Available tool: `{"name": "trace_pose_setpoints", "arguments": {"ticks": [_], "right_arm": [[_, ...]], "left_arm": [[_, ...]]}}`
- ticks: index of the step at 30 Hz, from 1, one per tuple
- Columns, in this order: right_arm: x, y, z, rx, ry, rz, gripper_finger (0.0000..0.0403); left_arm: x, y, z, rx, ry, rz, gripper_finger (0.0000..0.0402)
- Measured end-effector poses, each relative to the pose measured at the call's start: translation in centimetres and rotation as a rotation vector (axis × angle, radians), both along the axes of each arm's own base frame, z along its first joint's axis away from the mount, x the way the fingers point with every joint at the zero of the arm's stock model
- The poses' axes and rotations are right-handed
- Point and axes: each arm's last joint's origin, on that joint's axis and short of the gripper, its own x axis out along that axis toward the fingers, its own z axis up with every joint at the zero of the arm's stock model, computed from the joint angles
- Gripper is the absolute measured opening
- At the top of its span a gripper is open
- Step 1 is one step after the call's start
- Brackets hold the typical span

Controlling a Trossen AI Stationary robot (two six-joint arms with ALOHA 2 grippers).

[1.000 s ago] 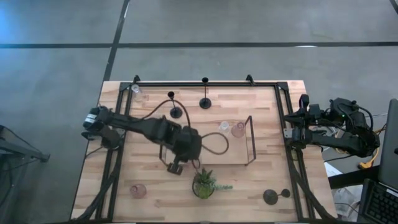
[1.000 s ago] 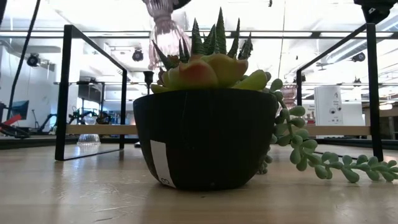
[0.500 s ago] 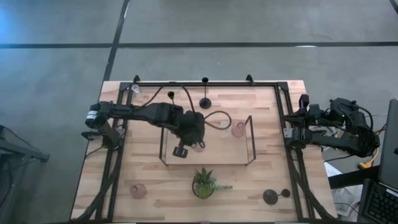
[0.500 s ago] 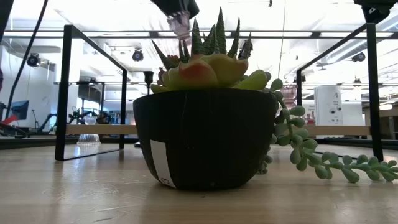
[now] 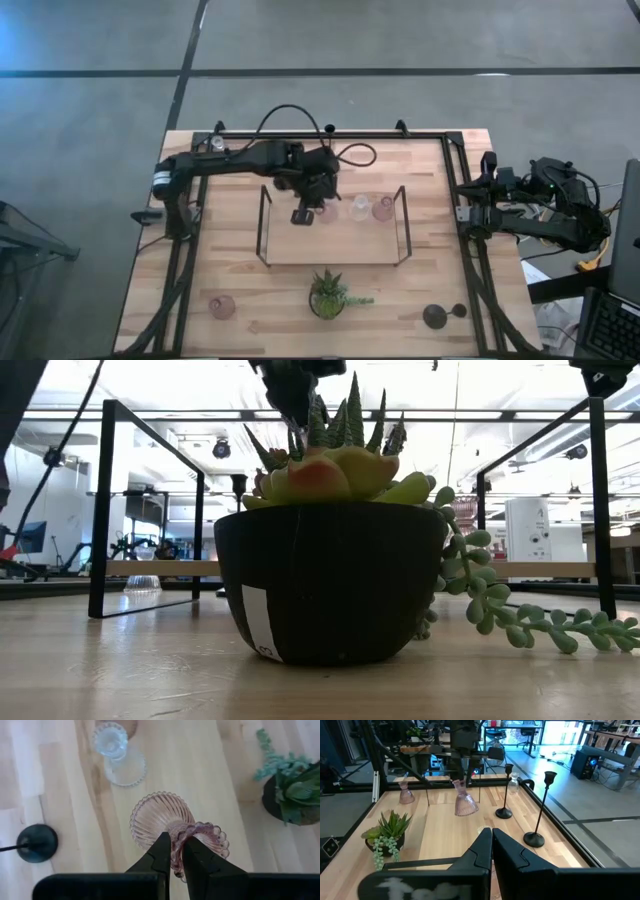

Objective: Pick & Place candle stick holders
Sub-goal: Put the right pink candle holder on the shelf

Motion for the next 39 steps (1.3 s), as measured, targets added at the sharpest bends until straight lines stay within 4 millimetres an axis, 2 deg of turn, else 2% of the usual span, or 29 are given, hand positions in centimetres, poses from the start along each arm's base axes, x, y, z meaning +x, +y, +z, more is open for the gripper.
{"name": "trace_pose_setpoints", "arguments": {"ticks": [3, 15, 20, 29, 39], "right_arm": [[0.0, 0.0, 0.0, 0.000, 0.000, 0.000, 0.0008], [0.0, 0.0, 0.0, 0.000, 0.000, 0.000, 0.0008], [0.0, 0.0, 0.0, 0.000, 0.000, 0.000, 0.0008], [0.0, 0.0, 0.0, 0.000, 0.000, 0.000, 0.0008], [0.0, 0.0, 0.0, 0.000, 0.000, 0.000, 0.0008]], "left_arm": [[0.6, 0.5, 0.0, -0.007, 0.019, 0.004, 0.0030], [4.5, 3.2, -2.1, -0.021, 0.133, 0.052, 0.0030], [5.4, 4.1, -2.5, -0.015, 0.154, 0.067, 0.0030], [5.9, 5.7, -4.0, -0.044, 0.194, 0.105, 0.0030], [6.0, 5.8, -5.1, -0.080, 0.222, 0.109, 0.0041]]}}
